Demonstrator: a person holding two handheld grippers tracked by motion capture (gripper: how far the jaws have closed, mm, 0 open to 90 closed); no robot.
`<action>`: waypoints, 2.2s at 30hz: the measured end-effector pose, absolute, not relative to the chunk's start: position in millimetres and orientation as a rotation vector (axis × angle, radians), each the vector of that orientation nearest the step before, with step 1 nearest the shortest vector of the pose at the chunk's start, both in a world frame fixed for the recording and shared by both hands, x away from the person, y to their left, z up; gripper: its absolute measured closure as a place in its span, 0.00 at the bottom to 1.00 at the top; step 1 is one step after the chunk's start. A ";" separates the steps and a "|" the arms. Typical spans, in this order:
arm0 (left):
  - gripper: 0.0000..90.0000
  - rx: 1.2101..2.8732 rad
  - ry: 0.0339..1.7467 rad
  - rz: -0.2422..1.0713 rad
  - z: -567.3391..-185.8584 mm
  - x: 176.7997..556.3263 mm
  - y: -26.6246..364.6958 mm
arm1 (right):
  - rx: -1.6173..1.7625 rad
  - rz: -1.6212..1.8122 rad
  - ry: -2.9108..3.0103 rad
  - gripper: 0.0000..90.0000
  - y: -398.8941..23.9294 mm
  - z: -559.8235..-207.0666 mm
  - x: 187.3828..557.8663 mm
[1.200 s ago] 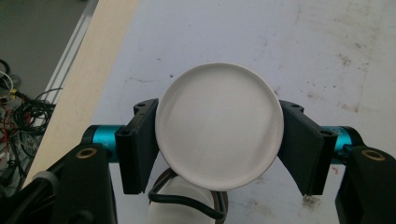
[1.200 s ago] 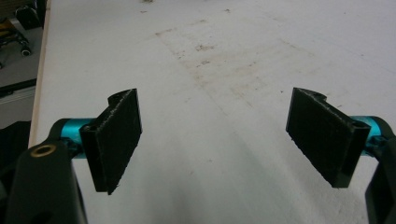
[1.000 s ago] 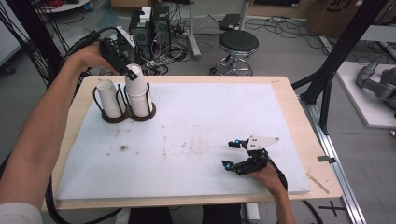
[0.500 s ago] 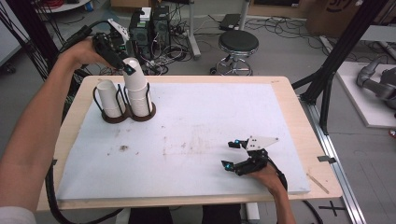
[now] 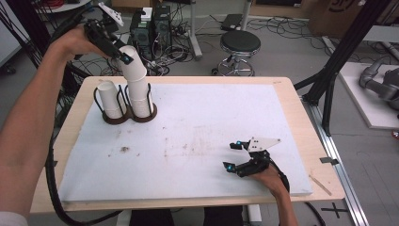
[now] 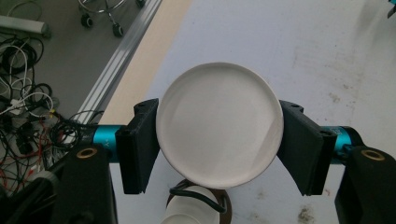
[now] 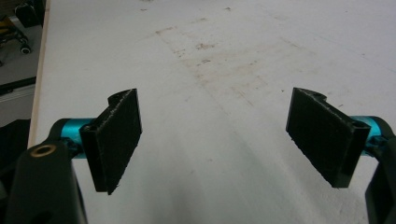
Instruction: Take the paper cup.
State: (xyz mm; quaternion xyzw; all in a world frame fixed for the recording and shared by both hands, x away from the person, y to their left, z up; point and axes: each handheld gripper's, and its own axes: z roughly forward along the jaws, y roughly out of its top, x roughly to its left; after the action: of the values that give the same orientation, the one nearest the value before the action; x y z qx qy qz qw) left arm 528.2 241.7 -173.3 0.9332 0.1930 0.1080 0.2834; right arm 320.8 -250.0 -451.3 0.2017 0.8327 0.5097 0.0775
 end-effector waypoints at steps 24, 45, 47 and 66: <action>0.39 2.385 0.471 0.390 -139.0 502.8 242.6 | 0.598 1.516 2.495 0.21 -249.2 -451.3 320.3; 0.39 2.202 0.365 0.351 -145.8 447.9 254.5 | 0.594 1.518 2.511 0.21 -249.0 -451.3 321.0; 0.39 2.198 0.351 0.342 -146.5 440.0 256.4 | 0.592 1.520 2.508 0.21 -249.2 -451.4 321.5; 0.39 2.049 0.236 0.265 -177.8 376.1 251.0 | 0.601 1.555 2.505 0.21 -252.0 -451.4 322.5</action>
State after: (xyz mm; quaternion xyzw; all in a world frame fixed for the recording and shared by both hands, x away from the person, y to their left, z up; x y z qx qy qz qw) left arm 376.1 251.0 -177.8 0.8498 0.0977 0.1097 0.5063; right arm 322.5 -252.0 -451.4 0.1994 0.8305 0.5158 0.0663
